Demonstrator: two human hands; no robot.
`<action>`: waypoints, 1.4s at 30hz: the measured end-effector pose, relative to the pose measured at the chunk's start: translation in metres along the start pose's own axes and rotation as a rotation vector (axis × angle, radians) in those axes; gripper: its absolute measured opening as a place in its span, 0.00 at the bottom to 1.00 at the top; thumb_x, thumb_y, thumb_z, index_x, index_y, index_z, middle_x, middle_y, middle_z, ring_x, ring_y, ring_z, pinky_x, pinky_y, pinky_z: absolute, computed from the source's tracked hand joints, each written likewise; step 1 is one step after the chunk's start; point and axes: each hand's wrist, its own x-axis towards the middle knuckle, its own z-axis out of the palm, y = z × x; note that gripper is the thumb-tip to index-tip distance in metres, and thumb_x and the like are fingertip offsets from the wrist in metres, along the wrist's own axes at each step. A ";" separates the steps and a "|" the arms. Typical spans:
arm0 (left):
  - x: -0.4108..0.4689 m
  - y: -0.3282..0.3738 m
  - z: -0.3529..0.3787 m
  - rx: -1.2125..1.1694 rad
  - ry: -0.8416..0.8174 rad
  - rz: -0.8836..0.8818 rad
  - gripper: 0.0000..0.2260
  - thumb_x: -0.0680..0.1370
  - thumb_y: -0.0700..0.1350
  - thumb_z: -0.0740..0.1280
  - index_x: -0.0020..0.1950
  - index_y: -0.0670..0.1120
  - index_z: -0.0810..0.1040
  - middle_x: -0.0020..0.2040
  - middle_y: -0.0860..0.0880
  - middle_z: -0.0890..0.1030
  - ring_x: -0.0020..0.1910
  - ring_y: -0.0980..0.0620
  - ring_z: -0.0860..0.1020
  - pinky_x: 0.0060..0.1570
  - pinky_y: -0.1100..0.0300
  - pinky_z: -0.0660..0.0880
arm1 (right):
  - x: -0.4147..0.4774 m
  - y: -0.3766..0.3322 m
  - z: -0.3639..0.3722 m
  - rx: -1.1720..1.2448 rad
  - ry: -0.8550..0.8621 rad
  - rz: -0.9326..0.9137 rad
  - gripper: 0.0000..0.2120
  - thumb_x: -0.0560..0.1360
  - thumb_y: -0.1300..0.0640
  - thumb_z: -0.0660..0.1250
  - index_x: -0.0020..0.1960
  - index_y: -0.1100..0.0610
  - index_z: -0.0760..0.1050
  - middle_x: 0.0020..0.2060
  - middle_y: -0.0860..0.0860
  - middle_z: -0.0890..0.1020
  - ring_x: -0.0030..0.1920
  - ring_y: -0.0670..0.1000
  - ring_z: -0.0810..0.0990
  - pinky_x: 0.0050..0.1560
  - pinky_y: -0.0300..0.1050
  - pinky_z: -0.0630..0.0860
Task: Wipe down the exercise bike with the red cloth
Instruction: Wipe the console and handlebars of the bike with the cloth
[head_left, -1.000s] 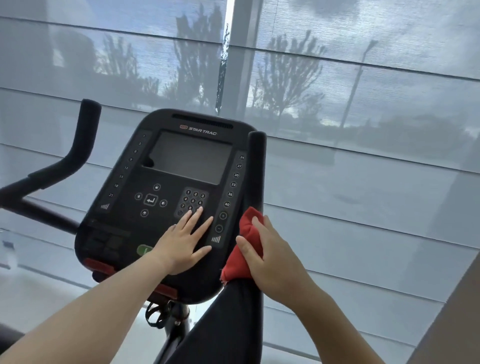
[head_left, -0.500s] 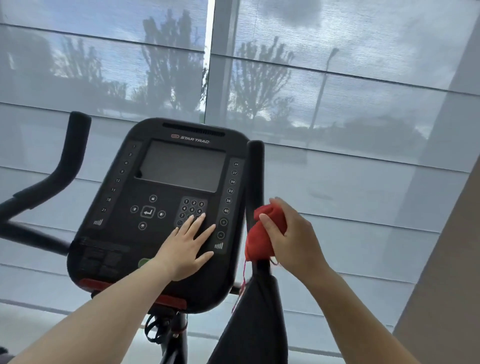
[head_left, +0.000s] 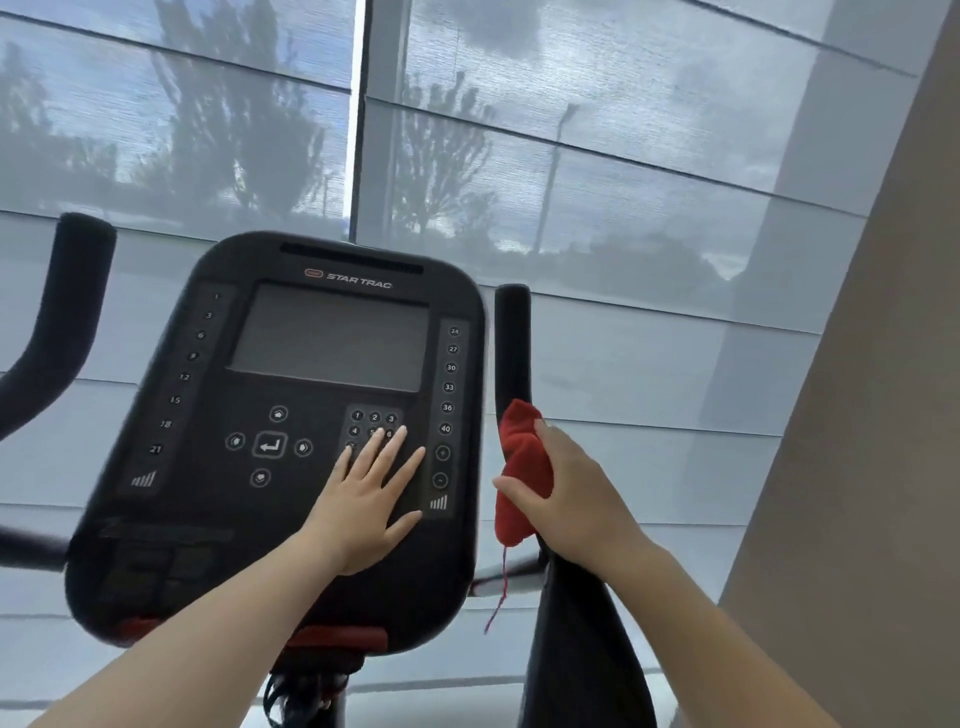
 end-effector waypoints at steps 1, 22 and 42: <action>0.000 -0.002 0.001 -0.002 0.011 0.013 0.30 0.79 0.64 0.45 0.74 0.57 0.33 0.76 0.52 0.31 0.74 0.50 0.30 0.74 0.49 0.39 | 0.002 -0.002 0.000 -0.017 -0.013 0.020 0.20 0.71 0.45 0.68 0.60 0.50 0.68 0.53 0.44 0.75 0.52 0.46 0.74 0.53 0.40 0.69; -0.001 0.001 0.006 -0.028 0.041 0.003 0.31 0.79 0.64 0.45 0.77 0.56 0.37 0.74 0.52 0.29 0.74 0.50 0.31 0.74 0.48 0.38 | 0.004 0.004 -0.013 0.053 -0.003 0.060 0.02 0.74 0.49 0.66 0.47 0.44 0.77 0.42 0.39 0.79 0.44 0.43 0.77 0.36 0.24 0.67; -0.006 -0.001 0.003 -0.056 0.030 0.014 0.29 0.79 0.63 0.45 0.76 0.58 0.35 0.73 0.55 0.27 0.70 0.53 0.26 0.72 0.50 0.34 | 0.118 -0.025 0.006 -0.311 0.256 -0.257 0.37 0.77 0.49 0.62 0.76 0.56 0.42 0.76 0.55 0.39 0.75 0.58 0.47 0.71 0.49 0.52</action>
